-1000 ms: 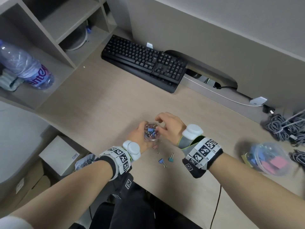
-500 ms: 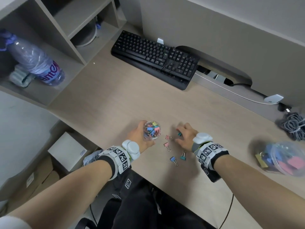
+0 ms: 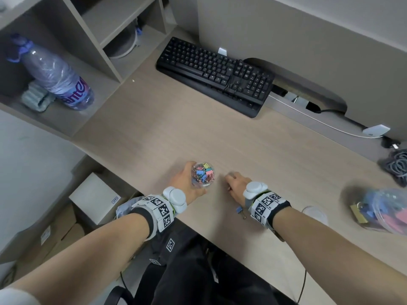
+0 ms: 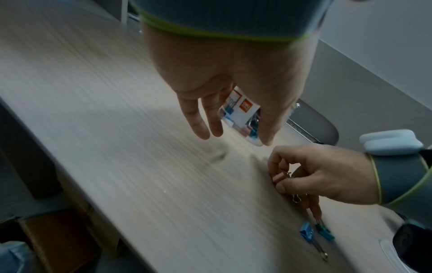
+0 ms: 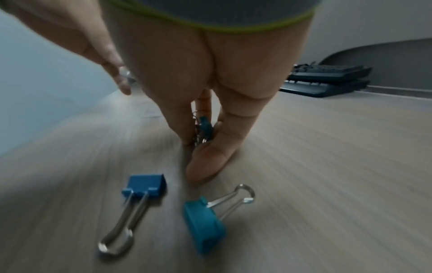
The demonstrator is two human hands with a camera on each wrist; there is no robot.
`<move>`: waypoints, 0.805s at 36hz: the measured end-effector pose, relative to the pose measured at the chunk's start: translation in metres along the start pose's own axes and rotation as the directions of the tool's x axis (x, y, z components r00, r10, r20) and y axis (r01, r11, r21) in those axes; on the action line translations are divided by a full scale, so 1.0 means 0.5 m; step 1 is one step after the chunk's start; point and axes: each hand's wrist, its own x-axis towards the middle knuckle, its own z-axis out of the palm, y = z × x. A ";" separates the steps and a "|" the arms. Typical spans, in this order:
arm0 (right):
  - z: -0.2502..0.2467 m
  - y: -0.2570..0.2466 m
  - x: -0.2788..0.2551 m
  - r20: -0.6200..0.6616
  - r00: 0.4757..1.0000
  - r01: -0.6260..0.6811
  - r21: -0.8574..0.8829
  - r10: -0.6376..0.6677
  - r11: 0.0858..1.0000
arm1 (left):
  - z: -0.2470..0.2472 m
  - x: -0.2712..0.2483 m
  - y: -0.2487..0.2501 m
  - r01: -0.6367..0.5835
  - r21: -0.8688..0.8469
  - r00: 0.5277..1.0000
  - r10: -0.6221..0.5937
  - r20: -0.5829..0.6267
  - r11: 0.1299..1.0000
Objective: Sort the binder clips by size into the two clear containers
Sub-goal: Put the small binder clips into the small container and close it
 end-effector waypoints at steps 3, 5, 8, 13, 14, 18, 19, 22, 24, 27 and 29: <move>-0.009 0.002 -0.002 -0.057 0.997 -0.048 0.073 0.052 0.996 | 0.000 -0.001 -0.004 0.009 0.007 1.000 -0.009 0.001 1.000; -0.022 0.004 -0.003 -0.087 0.992 -0.075 0.146 0.088 0.986 | 0.000 -0.002 -0.004 0.010 0.011 1.000 -0.010 0.003 1.000; -0.057 -0.002 -0.012 -0.176 0.977 -0.073 0.271 0.123 0.960 | 0.005 -0.003 0.002 0.006 0.007 1.000 -0.006 0.014 1.000; -0.136 -0.043 -0.051 -0.309 0.951 0.120 0.452 0.029 0.884 | 0.018 0.000 0.025 -0.021 0.034 1.000 0.020 0.017 0.999; -0.148 -0.052 -0.059 -0.330 0.944 0.162 0.459 -0.001 0.874 | 0.021 0.001 0.031 -0.033 0.032 0.999 0.033 0.013 0.999; -0.172 -0.083 -0.074 -0.357 0.928 0.254 0.401 -0.105 0.880 | 0.030 -0.003 0.053 -0.048 0.023 0.999 0.048 0.015 0.999; -0.174 -0.085 -0.078 -0.357 0.924 0.268 0.353 -0.135 0.897 | 0.036 -0.005 0.059 -0.049 0.011 0.999 0.049 0.017 0.999; -0.174 -0.084 -0.085 -0.367 0.914 0.285 0.277 -0.173 0.918 | 0.049 -0.002 0.064 -0.057 -0.051 0.998 0.058 0.015 0.997; -0.173 -0.076 -0.094 -0.388 0.906 0.291 0.288 -0.166 0.912 | 0.054 -0.005 0.067 -0.064 -0.059 0.998 0.065 0.009 0.996; -0.170 -0.054 -0.107 -0.451 0.882 0.291 0.288 -0.140 0.912 | 0.059 -0.011 0.073 -0.076 -0.067 0.997 0.076 -0.006 0.995; -0.166 -0.038 -0.113 -0.469 0.874 0.289 0.295 -0.125 0.911 | 0.062 -0.015 0.075 -0.081 -0.077 0.997 0.080 -0.008 0.994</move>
